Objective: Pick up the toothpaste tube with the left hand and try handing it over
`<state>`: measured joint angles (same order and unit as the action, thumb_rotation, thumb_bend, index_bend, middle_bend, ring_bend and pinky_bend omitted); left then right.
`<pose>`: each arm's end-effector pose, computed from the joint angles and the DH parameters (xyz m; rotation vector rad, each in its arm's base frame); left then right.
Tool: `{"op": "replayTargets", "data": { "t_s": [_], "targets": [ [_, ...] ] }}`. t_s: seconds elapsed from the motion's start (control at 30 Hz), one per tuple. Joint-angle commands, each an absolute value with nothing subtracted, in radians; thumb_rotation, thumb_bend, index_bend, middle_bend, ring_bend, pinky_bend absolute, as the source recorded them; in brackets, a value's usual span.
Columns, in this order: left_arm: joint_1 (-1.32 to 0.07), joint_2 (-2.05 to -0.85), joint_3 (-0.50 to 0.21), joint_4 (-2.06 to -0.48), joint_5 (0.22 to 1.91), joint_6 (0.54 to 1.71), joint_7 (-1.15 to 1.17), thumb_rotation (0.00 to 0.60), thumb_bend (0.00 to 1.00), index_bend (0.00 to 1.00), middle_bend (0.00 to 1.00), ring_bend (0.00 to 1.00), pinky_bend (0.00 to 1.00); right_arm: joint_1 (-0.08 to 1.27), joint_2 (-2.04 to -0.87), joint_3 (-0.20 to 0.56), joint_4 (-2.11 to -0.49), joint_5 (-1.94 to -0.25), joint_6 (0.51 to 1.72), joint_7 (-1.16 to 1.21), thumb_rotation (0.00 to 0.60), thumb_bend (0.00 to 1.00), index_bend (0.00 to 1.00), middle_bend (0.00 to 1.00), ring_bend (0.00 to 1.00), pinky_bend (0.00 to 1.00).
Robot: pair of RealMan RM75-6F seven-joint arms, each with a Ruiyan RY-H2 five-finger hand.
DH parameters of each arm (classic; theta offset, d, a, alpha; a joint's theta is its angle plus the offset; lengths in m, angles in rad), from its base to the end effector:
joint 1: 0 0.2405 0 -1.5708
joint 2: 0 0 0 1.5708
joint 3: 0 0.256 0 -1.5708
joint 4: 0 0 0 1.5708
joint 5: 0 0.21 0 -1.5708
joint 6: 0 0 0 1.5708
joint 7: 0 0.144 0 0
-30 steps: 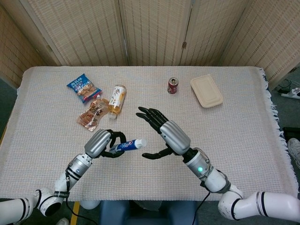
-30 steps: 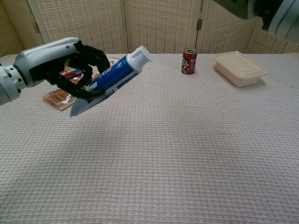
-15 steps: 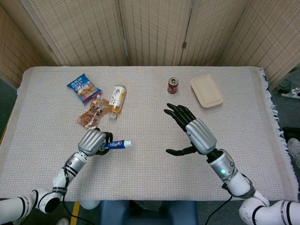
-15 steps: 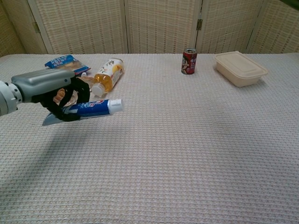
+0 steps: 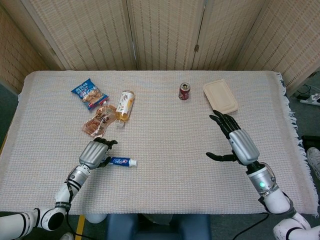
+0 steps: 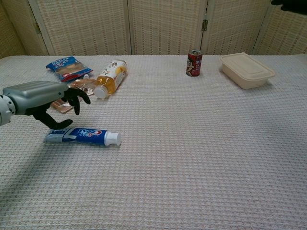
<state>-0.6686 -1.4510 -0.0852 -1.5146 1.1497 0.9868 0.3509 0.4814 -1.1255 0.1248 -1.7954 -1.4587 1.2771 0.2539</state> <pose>-0.1934 0.3230 0.0051 -1.8867 -0.9102 -0.7943 -0.1824 -0.2836 0.1257 1.5865 -1.1450 1.4054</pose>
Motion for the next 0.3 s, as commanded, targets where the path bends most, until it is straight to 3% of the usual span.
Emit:
{"op": "replayTargets", "data": {
  "t_s": [0.03,0.13,0.2,0.23,0.3],
  "targets": [
    [-0.644,-1.422,-0.088,-1.534,1.164,1.019,0.316,0.600,0.48,0.20,0.35,0.24,0.21,0.456,-1.102,0.114,-1.786,-1.458,1.293,0.265,0.148,0.04,0.00,0.00,0.00,0.00],
    [-0.615,-1.382,-0.102,-1.561,1.172,1.061,0.266,0.600,0.47,0.19,0.34,0.24,0.20,0.430,-1.080,0.107,-1.778,-1.460,1.313,0.269,0.146,0.04,0.00,0.00,0.00,0.00],
    [-0.587,-1.348,-0.112,-1.583,1.181,1.100,0.223,0.600,0.47,0.19,0.34,0.23,0.20,0.410,-1.062,0.098,-1.773,-1.462,1.322,0.271,0.186,0.04,0.00,0.00,0.00,0.00],
    [-0.574,-1.334,-0.116,-1.591,1.186,1.120,0.206,0.600,0.47,0.19,0.34,0.23,0.20,0.402,-1.054,0.093,-1.770,-1.463,1.323,0.272,0.233,0.04,0.00,0.00,0.00,0.00],
    [-0.542,-1.298,-0.122,-1.608,1.198,1.165,0.168,0.600,0.47,0.19,0.34,0.23,0.20,0.385,-1.037,0.082,-1.755,-1.471,1.331,0.274,0.392,0.04,0.00,0.00,0.00,0.00]
  ]
}}
